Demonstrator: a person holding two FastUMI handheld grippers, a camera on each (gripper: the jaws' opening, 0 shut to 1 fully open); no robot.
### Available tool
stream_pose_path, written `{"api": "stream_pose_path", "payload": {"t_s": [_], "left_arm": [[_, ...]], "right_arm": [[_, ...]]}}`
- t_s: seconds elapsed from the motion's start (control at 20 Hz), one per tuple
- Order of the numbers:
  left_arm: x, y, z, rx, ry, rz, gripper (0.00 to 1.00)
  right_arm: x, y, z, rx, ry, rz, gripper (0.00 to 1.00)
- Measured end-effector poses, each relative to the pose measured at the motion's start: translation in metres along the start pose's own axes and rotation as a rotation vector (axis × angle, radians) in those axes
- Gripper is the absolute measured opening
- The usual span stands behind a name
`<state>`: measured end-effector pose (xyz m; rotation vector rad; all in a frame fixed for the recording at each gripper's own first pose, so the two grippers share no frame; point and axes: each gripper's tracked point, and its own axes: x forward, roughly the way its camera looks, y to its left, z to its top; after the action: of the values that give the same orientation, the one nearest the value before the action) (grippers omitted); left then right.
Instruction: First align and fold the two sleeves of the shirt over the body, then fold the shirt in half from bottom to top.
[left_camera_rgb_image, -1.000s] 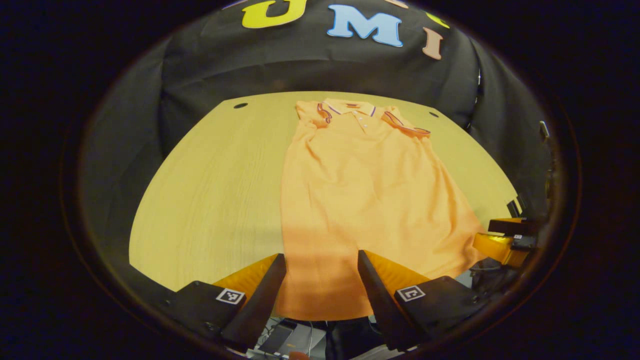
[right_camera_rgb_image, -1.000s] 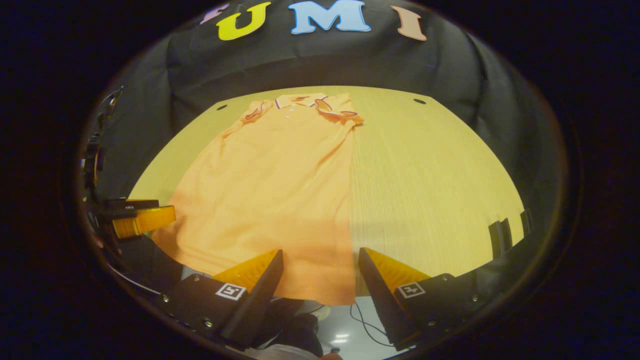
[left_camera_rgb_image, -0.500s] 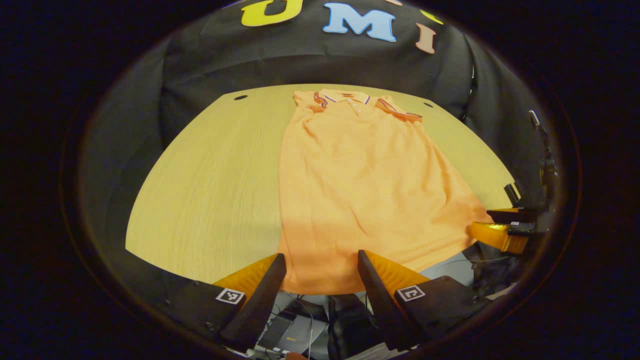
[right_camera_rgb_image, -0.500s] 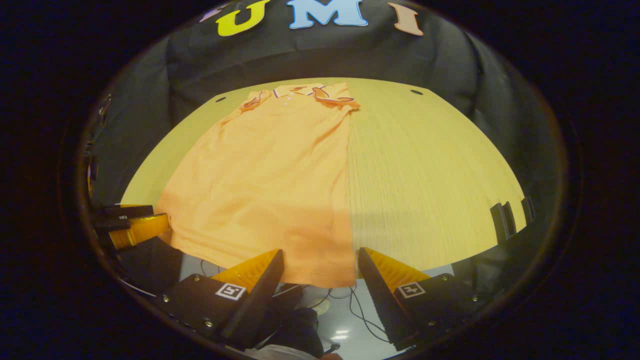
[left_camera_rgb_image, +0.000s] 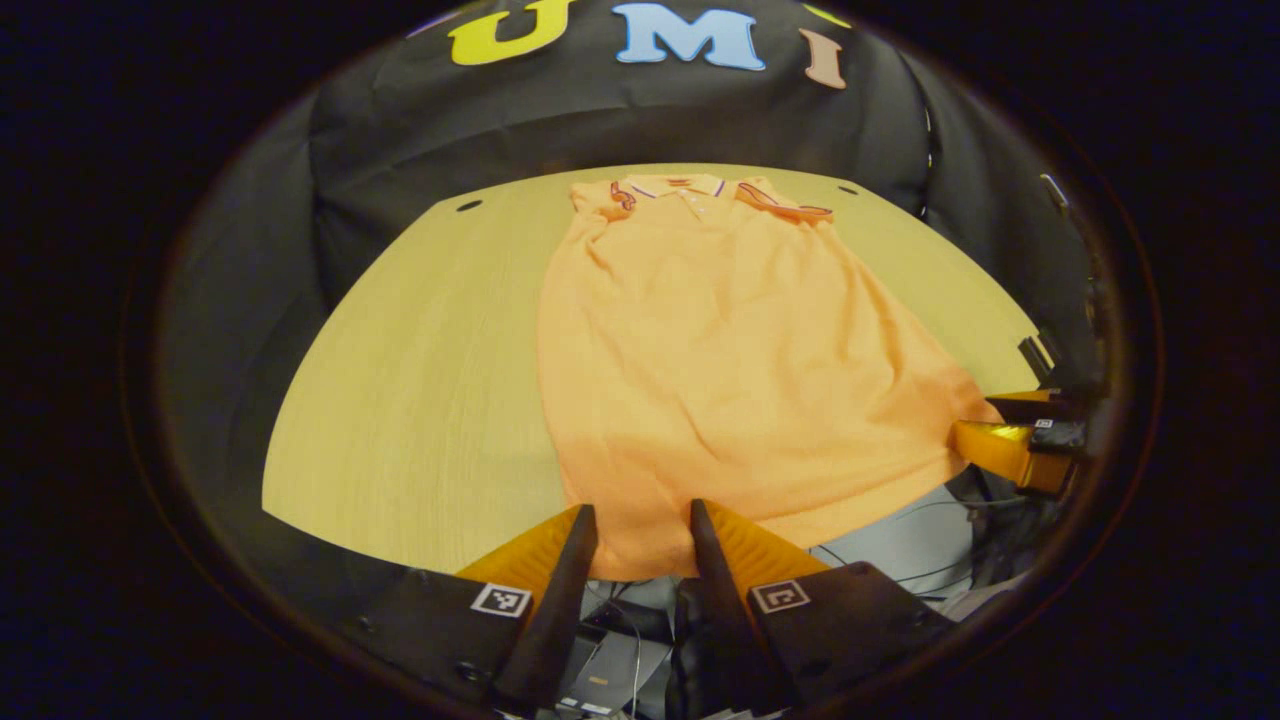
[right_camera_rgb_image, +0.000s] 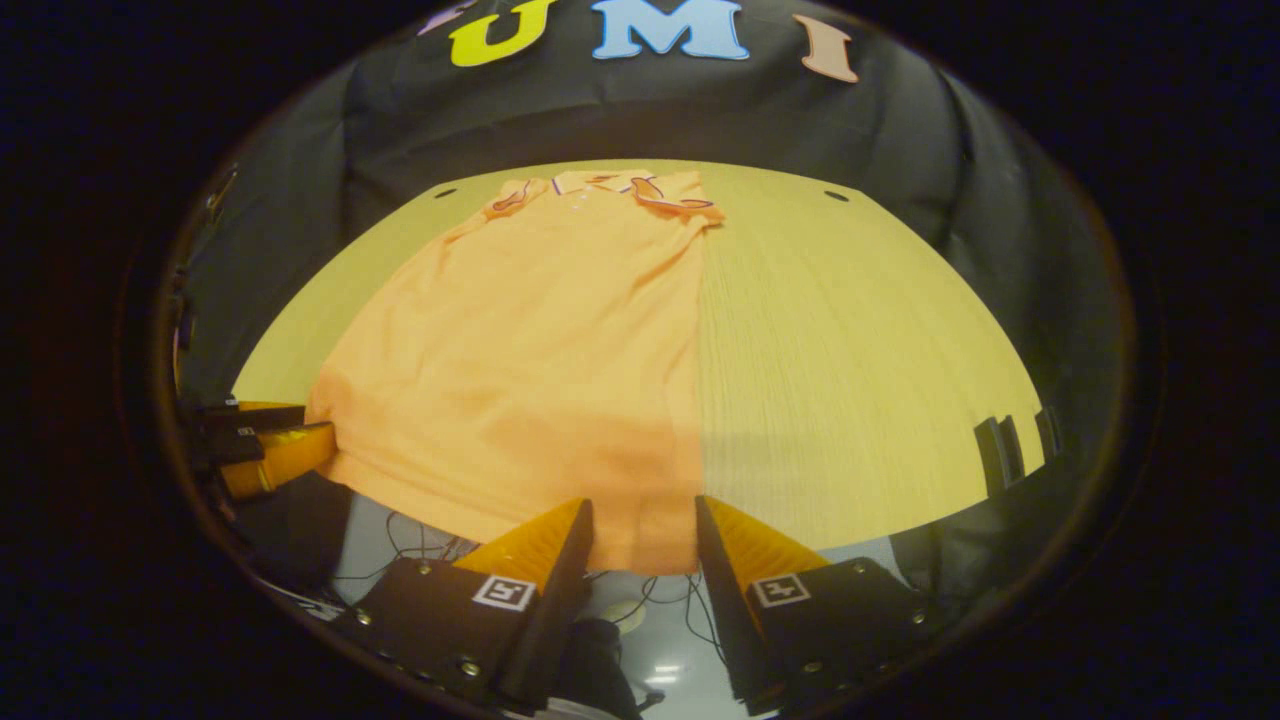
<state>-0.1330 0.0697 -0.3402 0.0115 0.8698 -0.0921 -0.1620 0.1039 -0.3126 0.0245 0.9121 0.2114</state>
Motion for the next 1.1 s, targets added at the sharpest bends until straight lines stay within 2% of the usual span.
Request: {"api": "stream_pose_path", "payload": {"t_s": [0.05,0.1,0.15,0.2,0.25,0.3,0.35,0.6,0.8,0.85,1.1], "left_arm": [[0.001,-0.002,0.003,0.001,-0.002,0.001,0.48],[0.003,-0.003,0.004,0.006,-0.003,0.005,0.39],[0.003,-0.002,0.004,0.005,0.0,0.011,0.19],[0.003,-0.002,0.004,0.008,0.003,0.013,0.12],[0.004,-0.001,0.007,0.002,-0.003,0.017,0.12],[0.005,0.0,0.008,-0.01,-0.004,0.017,0.06],[0.004,0.0,0.009,-0.021,-0.008,0.019,0.06],[-0.011,0.003,0.026,-0.047,-0.053,0.046,0.06],[-0.027,-0.002,0.062,-0.041,-0.142,0.064,0.06],[-0.03,-0.005,0.072,-0.047,-0.162,0.06,0.06],[-0.039,-0.005,0.12,-0.049,-0.247,0.071,0.06]], "right_arm": [[0.0,-0.002,0.001,0.017,0.003,-0.005,0.53],[0.001,-0.003,0.002,0.03,0.003,-0.008,0.39],[0.001,-0.004,0.002,0.052,0.004,-0.005,0.34],[0.001,-0.002,0.002,0.064,0.007,0.011,0.2],[0.003,-0.004,0.001,0.065,0.008,0.014,0.2],[-0.007,-0.003,-0.003,0.089,0.004,0.024,0.12],[-0.001,-0.001,0.001,0.098,0.009,0.047,0.05],[-0.016,-0.001,0.022,0.094,-0.049,0.094,0.06],[-0.033,-0.001,0.055,0.049,-0.134,0.13,0.05],[-0.038,0.0,0.059,0.049,-0.152,0.141,0.0],[-0.057,-0.007,0.097,0.048,-0.226,0.152,0.0]]}}
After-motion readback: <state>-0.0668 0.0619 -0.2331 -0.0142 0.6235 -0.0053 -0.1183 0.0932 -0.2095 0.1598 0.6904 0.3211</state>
